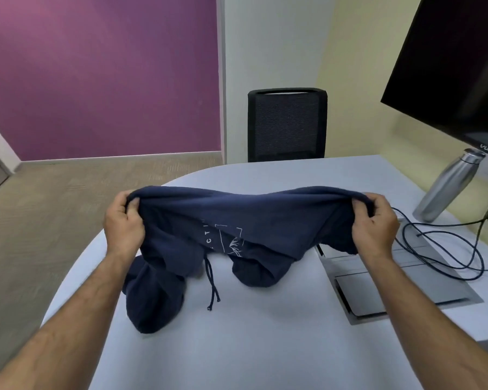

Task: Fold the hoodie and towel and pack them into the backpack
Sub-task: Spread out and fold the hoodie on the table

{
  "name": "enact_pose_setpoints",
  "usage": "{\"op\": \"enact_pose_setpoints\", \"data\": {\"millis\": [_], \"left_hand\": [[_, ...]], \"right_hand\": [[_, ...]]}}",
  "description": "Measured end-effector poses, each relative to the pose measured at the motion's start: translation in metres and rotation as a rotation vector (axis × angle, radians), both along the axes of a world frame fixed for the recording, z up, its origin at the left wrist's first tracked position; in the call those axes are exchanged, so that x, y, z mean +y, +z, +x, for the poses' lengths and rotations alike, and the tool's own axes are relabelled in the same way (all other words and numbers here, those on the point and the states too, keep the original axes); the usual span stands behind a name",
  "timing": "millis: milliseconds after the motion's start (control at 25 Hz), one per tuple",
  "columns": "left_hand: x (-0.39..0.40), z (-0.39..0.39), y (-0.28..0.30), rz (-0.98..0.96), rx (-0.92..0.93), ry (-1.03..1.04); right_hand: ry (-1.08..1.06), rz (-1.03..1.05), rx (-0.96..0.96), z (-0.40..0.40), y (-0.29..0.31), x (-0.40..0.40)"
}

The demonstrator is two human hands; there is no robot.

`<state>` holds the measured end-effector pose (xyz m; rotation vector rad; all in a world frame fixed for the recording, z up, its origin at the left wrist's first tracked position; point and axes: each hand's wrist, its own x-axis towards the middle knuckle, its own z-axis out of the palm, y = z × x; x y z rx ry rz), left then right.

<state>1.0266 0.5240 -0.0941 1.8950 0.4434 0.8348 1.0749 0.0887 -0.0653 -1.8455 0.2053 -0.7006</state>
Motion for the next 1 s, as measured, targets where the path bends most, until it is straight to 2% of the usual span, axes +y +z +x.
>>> {"op": "enact_pose_setpoints", "data": {"millis": [120, 200, 280, 360, 400, 480, 520, 640, 720, 840, 920, 1000], "left_hand": [[0.003, -0.028, -0.013, -0.03, 0.011, -0.049], [0.006, -0.054, -0.03, -0.026, 0.106, -0.091], [0.01, -0.088, -0.051, 0.046, 0.258, -0.13], [0.022, -0.126, -0.084, 0.187, 0.439, -0.197], [0.029, -0.144, -0.101, 0.266, 0.557, -0.239], [0.039, -0.173, -0.137, 0.502, 0.763, -0.323], [0.041, -0.182, -0.15, 0.618, 0.805, -0.371], [0.036, -0.196, -0.166, 0.888, 0.798, -0.502], [0.029, -0.195, -0.158, 0.956, 0.729, -0.497], [0.011, -0.177, -0.128, 0.912, 0.583, -0.323], [-0.009, -0.151, -0.106, 0.809, 0.523, -0.23], [-0.03, -0.116, -0.095, 0.661, 0.531, -0.233]], "right_hand": [[0.075, -0.03, -0.059, -0.016, -0.001, -0.007], [0.145, -0.239, -0.037, -0.035, -0.016, -0.019], [0.246, -0.567, -0.008, -0.06, -0.043, -0.034], [0.43, -0.88, 0.076, -0.09, -0.075, -0.048], [0.537, -0.969, 0.136, -0.105, -0.093, -0.053], [0.681, -1.074, 0.216, -0.137, -0.127, -0.056], [0.74, -1.097, 0.273, -0.152, -0.14, -0.054], [0.866, -1.107, 0.547, -0.189, -0.156, -0.045], [0.878, -1.053, 0.642, -0.198, -0.155, -0.041], [0.734, -0.899, 0.634, -0.186, -0.154, -0.036], [0.579, -0.764, 0.61, -0.166, -0.151, -0.03], [0.425, -0.551, 0.595, -0.139, -0.144, -0.019]]}}
